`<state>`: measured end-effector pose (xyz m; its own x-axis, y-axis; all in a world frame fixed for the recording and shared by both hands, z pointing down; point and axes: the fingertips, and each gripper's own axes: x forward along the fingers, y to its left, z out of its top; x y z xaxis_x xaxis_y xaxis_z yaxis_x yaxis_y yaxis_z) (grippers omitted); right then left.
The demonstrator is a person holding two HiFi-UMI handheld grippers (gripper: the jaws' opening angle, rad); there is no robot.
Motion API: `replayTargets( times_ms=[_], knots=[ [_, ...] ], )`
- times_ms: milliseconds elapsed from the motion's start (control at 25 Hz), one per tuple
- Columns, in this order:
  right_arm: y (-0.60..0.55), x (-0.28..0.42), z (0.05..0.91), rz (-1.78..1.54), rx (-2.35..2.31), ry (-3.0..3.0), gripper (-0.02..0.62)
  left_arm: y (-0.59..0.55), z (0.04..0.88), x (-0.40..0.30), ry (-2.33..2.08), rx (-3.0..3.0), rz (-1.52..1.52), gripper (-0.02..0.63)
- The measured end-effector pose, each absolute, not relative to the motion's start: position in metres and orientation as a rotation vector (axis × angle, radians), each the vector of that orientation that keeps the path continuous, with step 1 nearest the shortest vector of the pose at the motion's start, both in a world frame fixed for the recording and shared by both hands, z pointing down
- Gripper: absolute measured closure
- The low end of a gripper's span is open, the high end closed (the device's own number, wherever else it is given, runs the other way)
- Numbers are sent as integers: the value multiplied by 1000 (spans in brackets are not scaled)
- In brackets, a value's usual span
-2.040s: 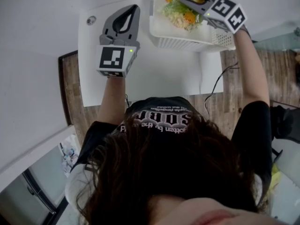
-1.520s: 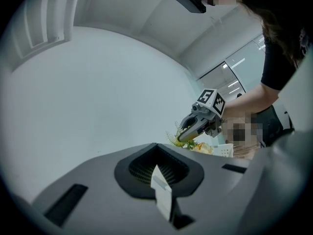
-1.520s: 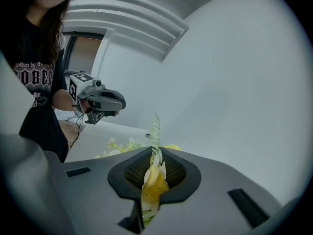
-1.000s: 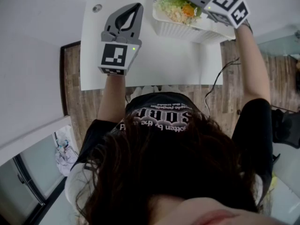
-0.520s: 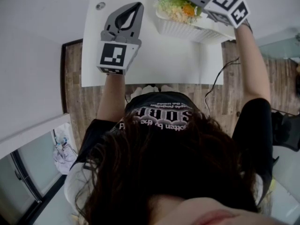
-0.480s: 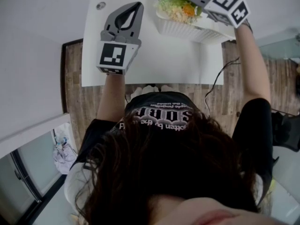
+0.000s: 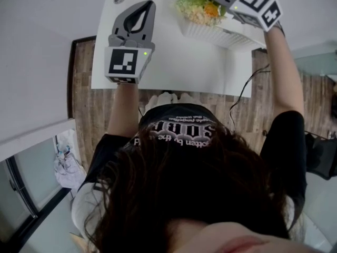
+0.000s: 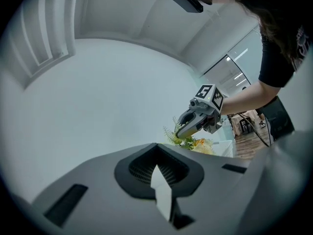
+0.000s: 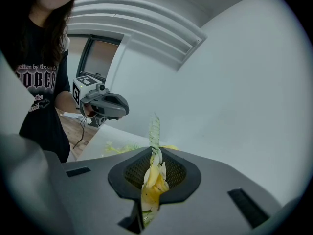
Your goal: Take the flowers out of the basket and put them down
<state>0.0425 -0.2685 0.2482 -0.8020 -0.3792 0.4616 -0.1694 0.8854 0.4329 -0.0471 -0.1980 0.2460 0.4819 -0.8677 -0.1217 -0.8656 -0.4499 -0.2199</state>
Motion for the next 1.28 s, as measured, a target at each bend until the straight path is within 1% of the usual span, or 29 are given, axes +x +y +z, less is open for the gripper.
replayTargets(
  times_ms=[240, 800, 880, 1040, 1120, 1280],
  knots=[
    [-266, 21, 248, -535, 326, -2522, 555, -195, 254, -66, 1548, -2435, -17, 607],
    [-260, 15, 246, -527, 283, -2552, 555, -195, 239, -65, 1579, -2413, -15, 607],
    [-256, -3, 248, -524, 274, -2555, 555, -191, 240, -79, 1578, -2418, -16, 607],
    [-242, -69, 261, -509, 250, -2549, 555, -178, 249, -142, 1595, -2423, -17, 606],
    [-238, -90, 271, -498, 241, -2538, 555, -174, 252, -163, 1600, -2423, -23, 606],
    [-236, -88, 282, -472, 231, -2539, 555, -173, 251, -161, 1603, -2426, -35, 607]
  ],
)
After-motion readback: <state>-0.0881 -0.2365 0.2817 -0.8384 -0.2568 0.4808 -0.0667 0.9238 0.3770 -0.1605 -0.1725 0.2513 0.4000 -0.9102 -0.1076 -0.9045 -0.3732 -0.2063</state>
